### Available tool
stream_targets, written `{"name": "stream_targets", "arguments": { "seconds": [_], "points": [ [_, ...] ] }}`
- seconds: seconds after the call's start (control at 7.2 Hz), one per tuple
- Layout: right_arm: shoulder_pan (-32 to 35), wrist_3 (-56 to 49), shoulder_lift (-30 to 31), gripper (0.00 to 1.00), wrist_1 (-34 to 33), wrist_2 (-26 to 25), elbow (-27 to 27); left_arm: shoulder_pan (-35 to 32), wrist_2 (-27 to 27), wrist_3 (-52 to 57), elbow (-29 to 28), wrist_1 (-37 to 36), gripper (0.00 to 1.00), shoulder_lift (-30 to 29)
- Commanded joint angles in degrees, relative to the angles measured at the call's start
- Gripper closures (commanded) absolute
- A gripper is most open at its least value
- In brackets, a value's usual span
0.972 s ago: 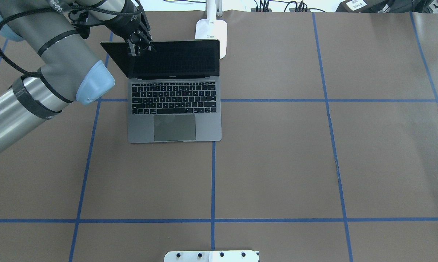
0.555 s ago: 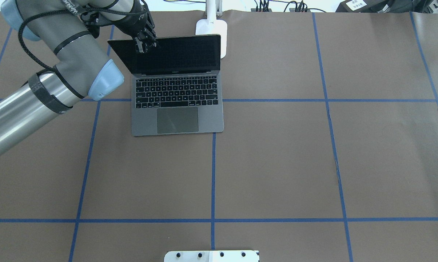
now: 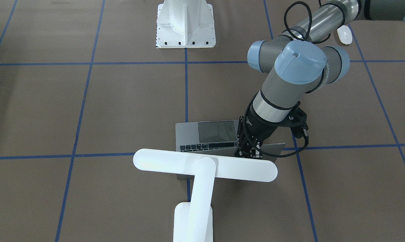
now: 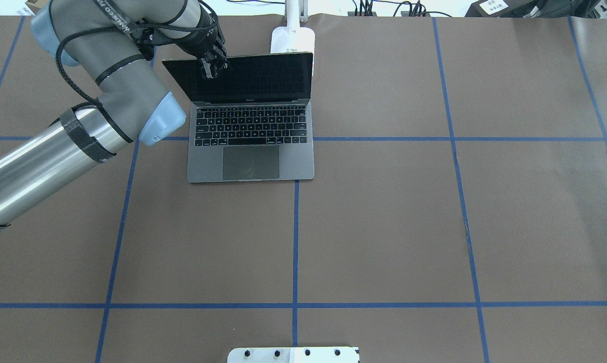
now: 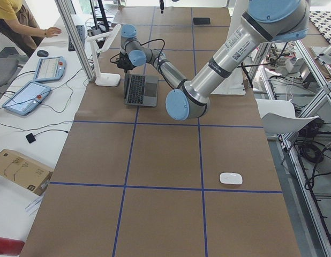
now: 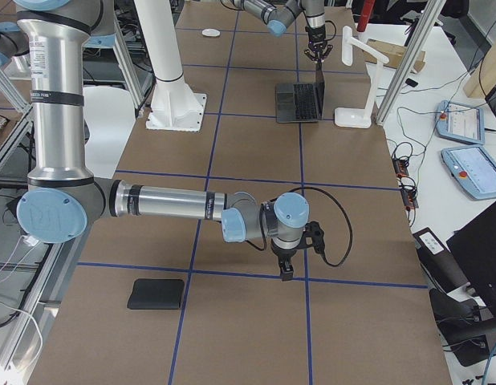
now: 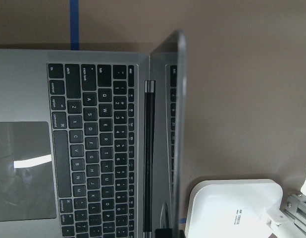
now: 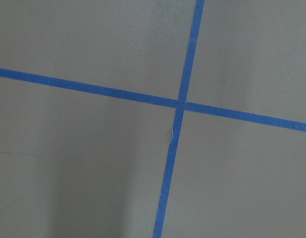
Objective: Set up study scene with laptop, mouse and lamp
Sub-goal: 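Slide the laptop with the left gripper toward the white lamp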
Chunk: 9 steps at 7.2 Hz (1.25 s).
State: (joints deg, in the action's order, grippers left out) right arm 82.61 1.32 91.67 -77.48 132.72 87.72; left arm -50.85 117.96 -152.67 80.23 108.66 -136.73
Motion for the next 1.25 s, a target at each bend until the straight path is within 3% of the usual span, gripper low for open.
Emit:
{"name": "stream_targets", "arguments": {
  "seconds": [0.0,0.14,0.69,0.97,1.11],
  "points": [
    [-0.1,0.0,0.0,0.0,0.1,0.0,0.0,0.1,-0.1,0.3,0.0,0.8,0.49,0.6],
    [-0.2,0.0,0.0,0.0,0.0,0.0,0.0,0.4,-0.2,0.4,-0.2,1.0,0.01,0.8],
    [-0.5,0.0,-0.1,0.0,0.1,-0.1,-0.2,0.3,-0.4,0.6,2.4,1.2,0.0,0.8],
    [-0.5,0.0,-0.2,0.0,0.1,-0.1,-0.5,0.0,0.1,0.9,7.0,1.3,0.0,2.6],
    [-0.5,0.0,-0.2,0.0,0.1,-0.1,-0.5,-0.1,0.2,7.0,13.1,1.0,0.0,6.9]
  ]
}}
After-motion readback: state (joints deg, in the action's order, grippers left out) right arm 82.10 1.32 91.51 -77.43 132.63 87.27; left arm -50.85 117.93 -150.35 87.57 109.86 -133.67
